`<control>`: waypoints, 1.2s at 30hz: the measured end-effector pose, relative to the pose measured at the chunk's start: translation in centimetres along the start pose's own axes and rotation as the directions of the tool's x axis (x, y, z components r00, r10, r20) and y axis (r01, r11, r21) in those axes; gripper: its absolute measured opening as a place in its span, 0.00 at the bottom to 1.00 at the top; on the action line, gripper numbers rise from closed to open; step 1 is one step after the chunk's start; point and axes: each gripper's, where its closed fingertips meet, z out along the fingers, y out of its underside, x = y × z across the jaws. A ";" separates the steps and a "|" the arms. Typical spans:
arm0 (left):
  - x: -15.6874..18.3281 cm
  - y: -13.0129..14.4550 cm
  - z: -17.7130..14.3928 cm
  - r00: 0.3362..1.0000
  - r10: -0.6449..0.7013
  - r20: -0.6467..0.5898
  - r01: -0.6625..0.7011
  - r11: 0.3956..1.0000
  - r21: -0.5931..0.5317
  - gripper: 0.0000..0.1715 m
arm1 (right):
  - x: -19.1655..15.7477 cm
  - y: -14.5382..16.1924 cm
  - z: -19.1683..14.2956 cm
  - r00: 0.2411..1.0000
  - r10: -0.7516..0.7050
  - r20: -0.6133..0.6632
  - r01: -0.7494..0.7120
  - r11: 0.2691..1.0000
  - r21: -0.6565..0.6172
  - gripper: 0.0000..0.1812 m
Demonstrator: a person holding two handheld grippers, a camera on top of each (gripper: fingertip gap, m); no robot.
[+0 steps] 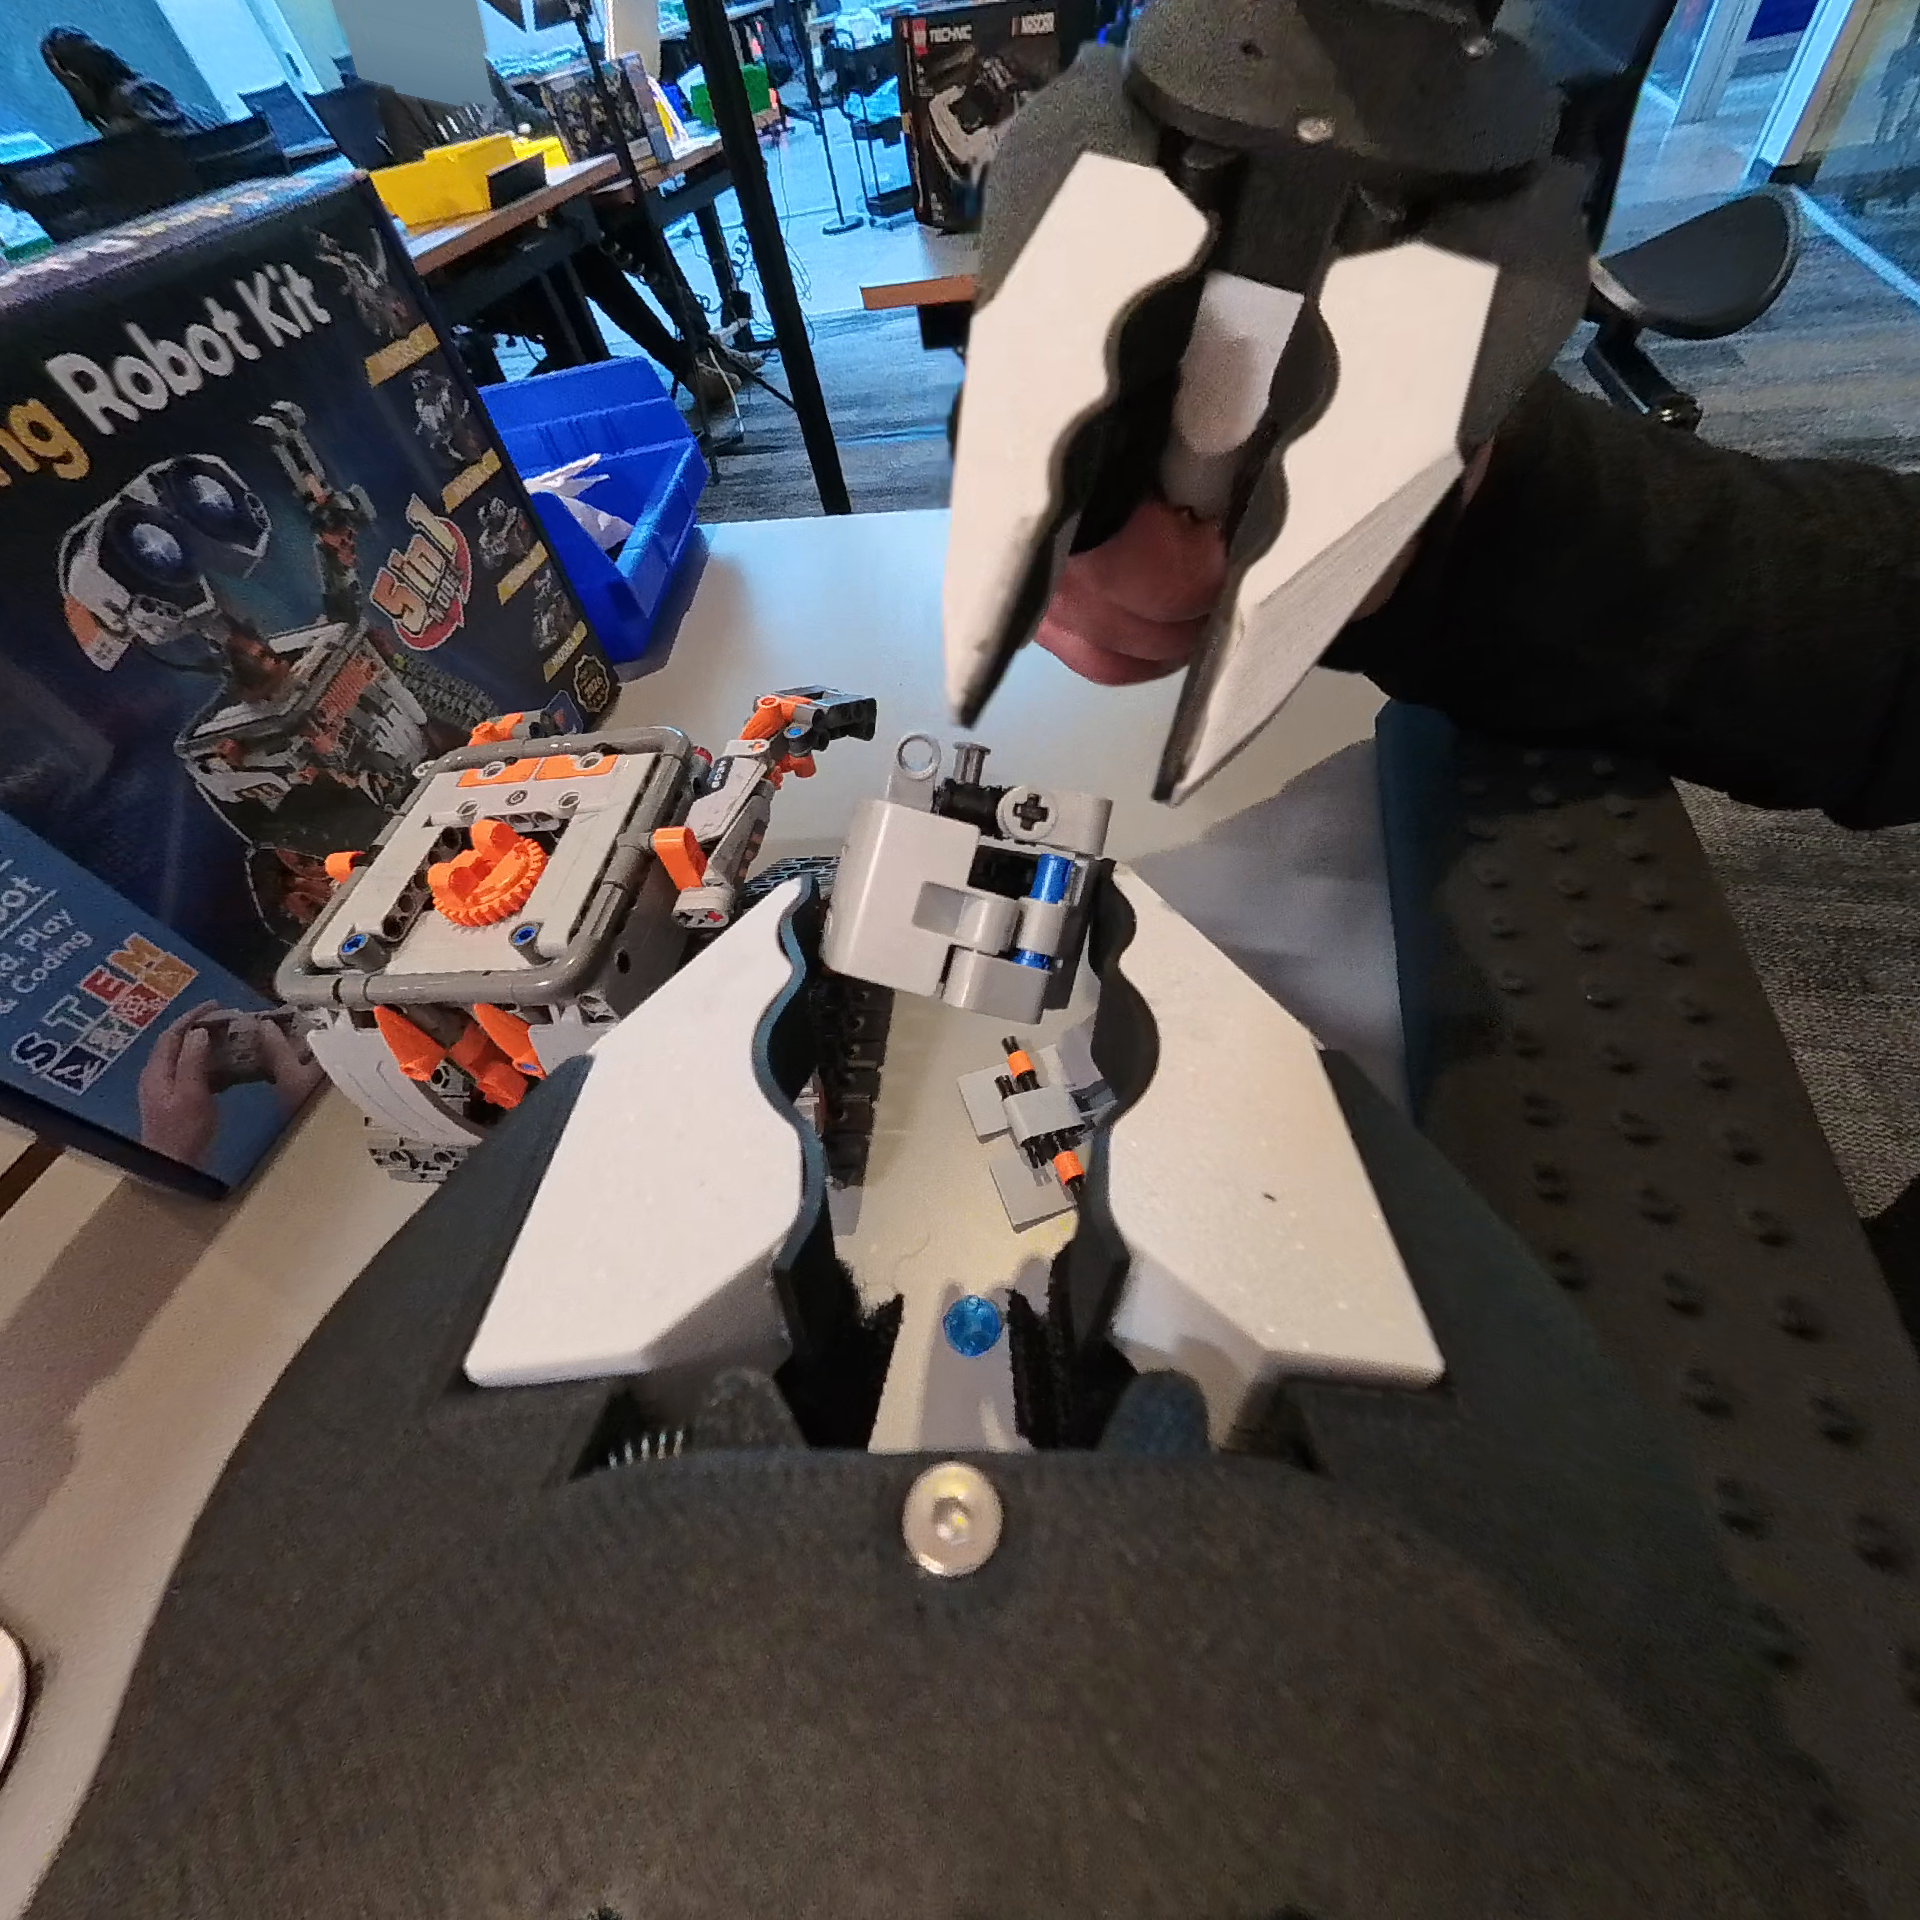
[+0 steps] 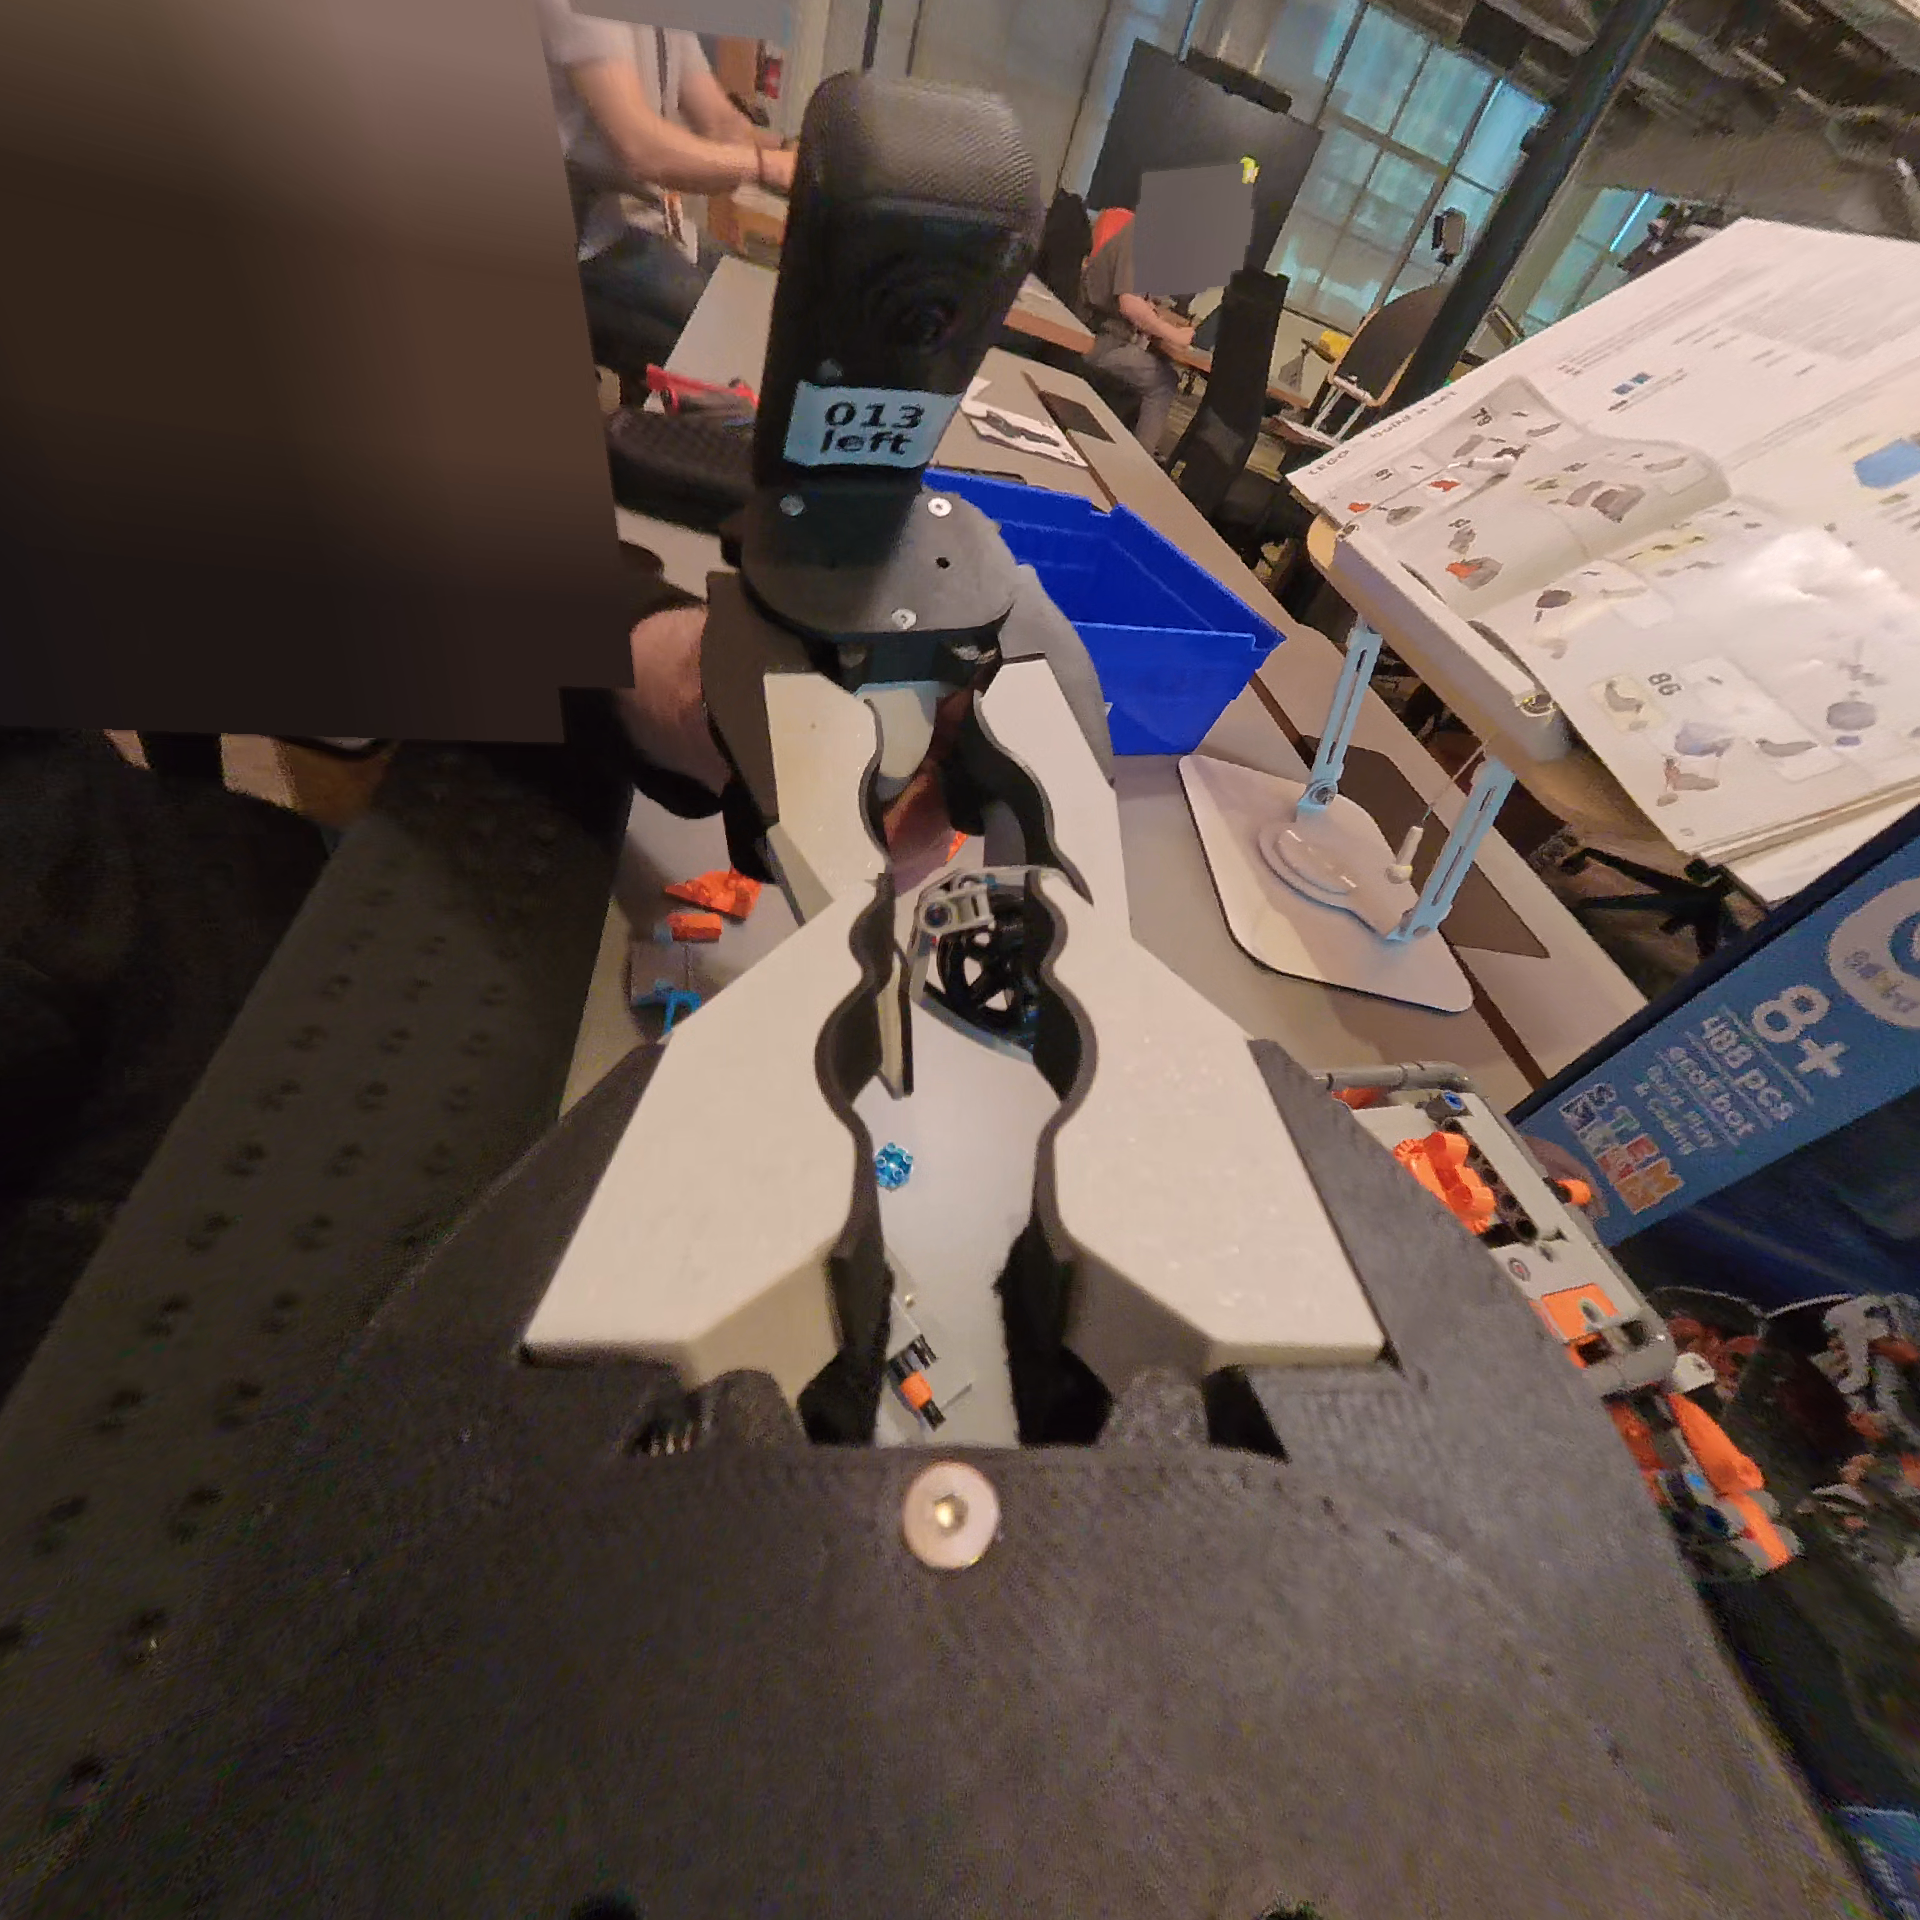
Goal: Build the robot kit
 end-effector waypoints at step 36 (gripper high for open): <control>-0.7 0.0 -0.1 0.935 -0.345 -0.086 0.353 0.931 0.093 0.28 | 1.3 2.8 2.1 0.800 -0.554 -0.230 0.460 0.813 -0.356 0.22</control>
